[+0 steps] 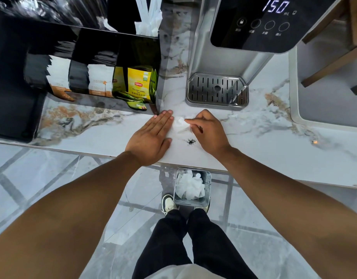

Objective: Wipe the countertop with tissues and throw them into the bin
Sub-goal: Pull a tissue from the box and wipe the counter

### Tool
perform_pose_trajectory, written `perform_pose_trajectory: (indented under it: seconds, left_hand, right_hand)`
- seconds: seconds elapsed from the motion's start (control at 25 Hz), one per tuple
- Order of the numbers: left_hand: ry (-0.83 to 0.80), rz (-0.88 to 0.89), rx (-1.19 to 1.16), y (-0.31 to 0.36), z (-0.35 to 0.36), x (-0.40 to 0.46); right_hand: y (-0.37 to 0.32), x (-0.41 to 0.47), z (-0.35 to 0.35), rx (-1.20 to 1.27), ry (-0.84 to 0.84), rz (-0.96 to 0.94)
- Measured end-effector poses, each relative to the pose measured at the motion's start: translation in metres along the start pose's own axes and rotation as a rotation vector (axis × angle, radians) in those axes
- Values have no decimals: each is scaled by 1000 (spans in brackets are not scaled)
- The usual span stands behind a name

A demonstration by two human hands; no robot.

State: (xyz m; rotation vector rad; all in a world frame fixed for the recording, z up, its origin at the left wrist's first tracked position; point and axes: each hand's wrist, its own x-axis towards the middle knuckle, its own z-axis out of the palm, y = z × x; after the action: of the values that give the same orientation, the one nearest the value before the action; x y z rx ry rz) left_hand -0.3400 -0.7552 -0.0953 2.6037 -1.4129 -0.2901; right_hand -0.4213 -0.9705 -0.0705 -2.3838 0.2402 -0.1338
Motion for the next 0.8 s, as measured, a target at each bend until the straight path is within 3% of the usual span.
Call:
perform_pose_trajectory:
  seconds: [0.56,0.72,0.8]
  left_hand:
    - [-17,2,23,-2,2,0]
    - [-10,7,20,-1,2,0]
    - [-10,9,18,-1,1,0]
  right_hand:
    - [5,-42,-8,117,-83,40]
    - [5,-18,-20,219,82,159]
    - [5,0,-22,197,88,155]
